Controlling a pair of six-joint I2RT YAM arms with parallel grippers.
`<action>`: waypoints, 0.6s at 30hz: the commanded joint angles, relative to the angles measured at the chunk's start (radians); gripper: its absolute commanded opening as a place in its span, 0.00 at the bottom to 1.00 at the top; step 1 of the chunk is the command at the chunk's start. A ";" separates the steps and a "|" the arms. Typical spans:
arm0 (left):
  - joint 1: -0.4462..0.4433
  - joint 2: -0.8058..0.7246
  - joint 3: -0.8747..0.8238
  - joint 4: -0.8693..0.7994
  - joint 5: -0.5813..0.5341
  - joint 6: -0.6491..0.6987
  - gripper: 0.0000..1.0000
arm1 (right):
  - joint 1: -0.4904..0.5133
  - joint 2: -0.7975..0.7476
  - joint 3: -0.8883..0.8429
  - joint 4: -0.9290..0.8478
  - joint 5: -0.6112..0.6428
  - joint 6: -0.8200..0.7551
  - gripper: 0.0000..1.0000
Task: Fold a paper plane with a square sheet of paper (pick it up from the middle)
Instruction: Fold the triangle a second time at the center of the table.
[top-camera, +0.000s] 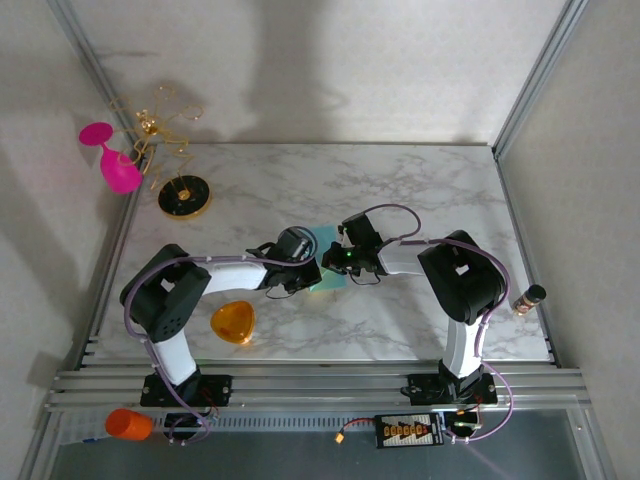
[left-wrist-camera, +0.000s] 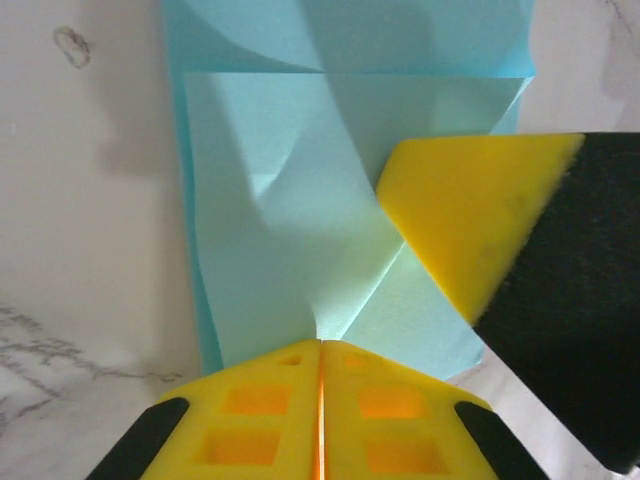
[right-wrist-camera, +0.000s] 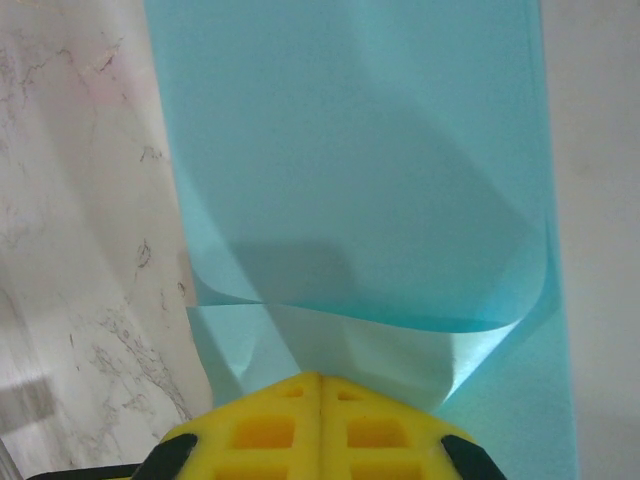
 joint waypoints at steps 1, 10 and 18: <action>0.008 0.008 -0.022 -0.054 -0.043 0.022 0.08 | -0.008 0.074 -0.044 -0.189 0.112 -0.011 0.00; 0.010 0.005 -0.059 -0.054 -0.058 0.019 0.04 | -0.020 -0.018 -0.011 -0.116 0.080 -0.024 0.00; 0.009 0.004 -0.055 -0.045 -0.041 0.021 0.04 | -0.012 -0.092 -0.036 -0.026 -0.039 -0.065 0.00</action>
